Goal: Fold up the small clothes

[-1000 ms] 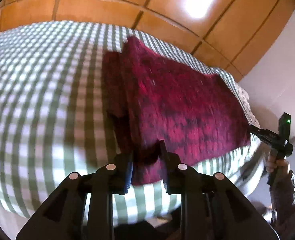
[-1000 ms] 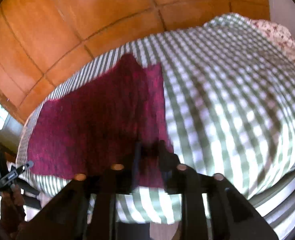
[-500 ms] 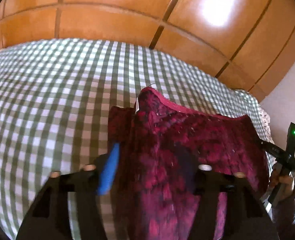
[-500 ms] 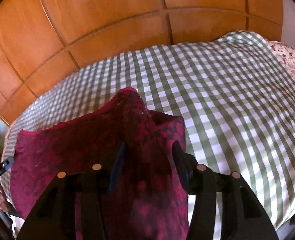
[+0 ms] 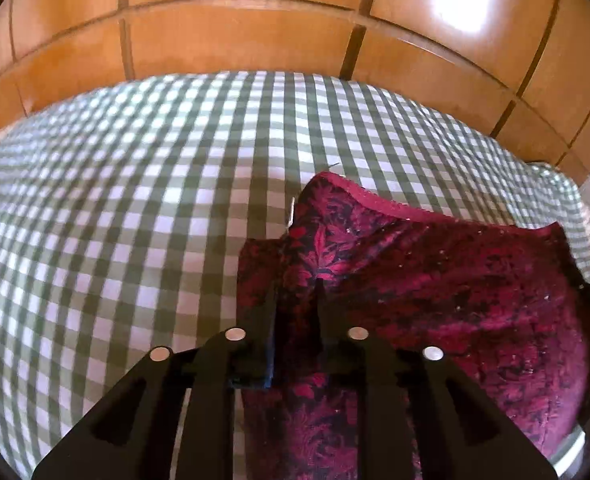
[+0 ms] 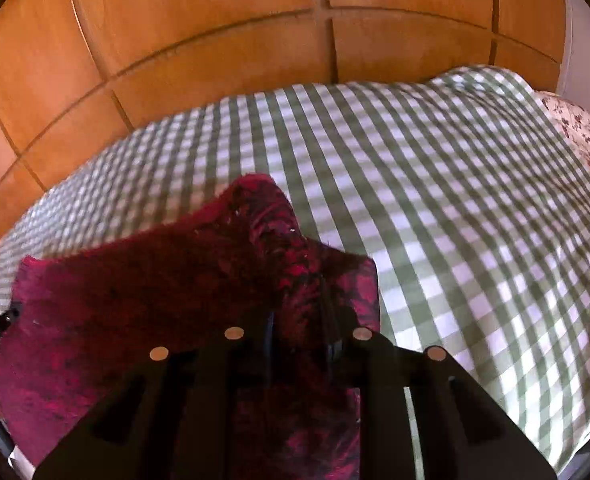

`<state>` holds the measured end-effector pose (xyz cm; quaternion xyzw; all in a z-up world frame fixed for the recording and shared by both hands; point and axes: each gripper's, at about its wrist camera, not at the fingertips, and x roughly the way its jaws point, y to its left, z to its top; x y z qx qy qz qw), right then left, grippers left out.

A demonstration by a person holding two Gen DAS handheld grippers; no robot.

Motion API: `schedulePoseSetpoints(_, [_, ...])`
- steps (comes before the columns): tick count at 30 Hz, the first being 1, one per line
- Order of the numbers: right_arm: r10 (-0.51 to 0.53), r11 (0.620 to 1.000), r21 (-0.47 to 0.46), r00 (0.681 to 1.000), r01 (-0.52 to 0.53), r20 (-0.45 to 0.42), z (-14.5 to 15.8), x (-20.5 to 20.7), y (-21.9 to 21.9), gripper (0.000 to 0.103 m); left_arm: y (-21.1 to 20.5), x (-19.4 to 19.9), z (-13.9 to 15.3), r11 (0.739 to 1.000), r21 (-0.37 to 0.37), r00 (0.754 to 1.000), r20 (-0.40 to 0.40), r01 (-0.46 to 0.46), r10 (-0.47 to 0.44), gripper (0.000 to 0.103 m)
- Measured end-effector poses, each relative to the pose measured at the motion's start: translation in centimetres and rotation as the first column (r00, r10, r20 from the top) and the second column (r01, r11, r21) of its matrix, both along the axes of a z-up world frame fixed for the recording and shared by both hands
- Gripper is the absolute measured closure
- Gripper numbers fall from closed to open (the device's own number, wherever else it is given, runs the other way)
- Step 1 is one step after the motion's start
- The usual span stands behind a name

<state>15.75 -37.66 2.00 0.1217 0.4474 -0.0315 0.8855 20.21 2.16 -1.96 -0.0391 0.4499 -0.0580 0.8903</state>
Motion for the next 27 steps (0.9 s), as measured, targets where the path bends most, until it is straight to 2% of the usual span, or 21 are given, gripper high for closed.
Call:
schedulePoseSetpoints(1, [-0.002,1.000,-0.009,1.000,0.002,-0.001,0.1,0.0,0.1,0.080,-0.1,-0.3,0.3,1.000,0.019,1.000,0.011,-0.009,0.009,0.076])
schedulePoseSetpoints(2, [-0.001,1.000,-0.020,1.000,0.001,0.001,0.4,-0.1,0.2,0.077,-0.3,-0.7,0.8,0.999,0.042,0.999,0.031,-0.021,0.019,0.065])
schedulePoseSetpoints(3, [0.002,1.000,-0.030,1.000,-0.002,0.011,0.7,-0.2,0.2,0.067,-0.4,-1.5,1.4,0.997,0.069,0.998,0.063,-0.033,0.028,0.052])
schedulePoseSetpoints(4, [0.002,0.999,-0.037,1.000,-0.002,0.019,1.1,-0.4,0.3,0.061,-0.4,-2.0,1.7,0.996,0.082,0.996,0.080,-0.036,0.030,0.048])
schedulePoseSetpoints(5, [-0.001,0.999,-0.044,0.999,0.002,0.032,1.7,-0.8,0.4,0.055,-0.6,-2.6,2.0,0.995,0.089,0.995,0.093,-0.039,0.030,0.047])
schedulePoseSetpoints(9, [0.009,0.999,-0.047,0.996,-0.005,0.091,3.8,-3.0,1.3,0.054,-1.1,-5.5,3.4,0.993,0.114,0.987,0.162,-0.030,0.011,0.047])
schedulePoseSetpoints(13, [0.083,0.996,-0.040,0.989,-0.079,0.122,5.1,-4.6,3.3,0.050,-1.9,-7.9,4.2,0.992,0.126,0.979,0.203,-0.009,-0.017,0.047])
schedulePoseSetpoints(16, [0.147,0.989,0.007,0.984,-0.149,0.102,5.4,-5.5,5.4,0.049,-2.3,-8.8,4.3,0.993,0.115,0.978,0.206,0.007,-0.031,0.047])
schedulePoseSetpoints(20, [0.222,0.975,-0.037,0.972,-0.219,0.082,5.1,-6.3,8.6,0.049,-2.6,-9.7,4.2,0.993,0.113,0.977,0.209,0.026,-0.049,0.047])
schedulePoseSetpoints(24, [0.205,0.977,-0.080,0.977,-0.200,0.061,4.2,-5.6,9.7,0.049,-2.8,-10.2,4.0,0.993,0.111,0.976,0.208,0.040,-0.062,0.047])
schedulePoseSetpoints(27, [0.186,0.980,-0.076,0.981,-0.181,0.055,4.0,-4.6,9.5,0.049,-3.0,-10.1,3.9,0.993,0.110,0.977,0.202,0.048,-0.069,0.047])
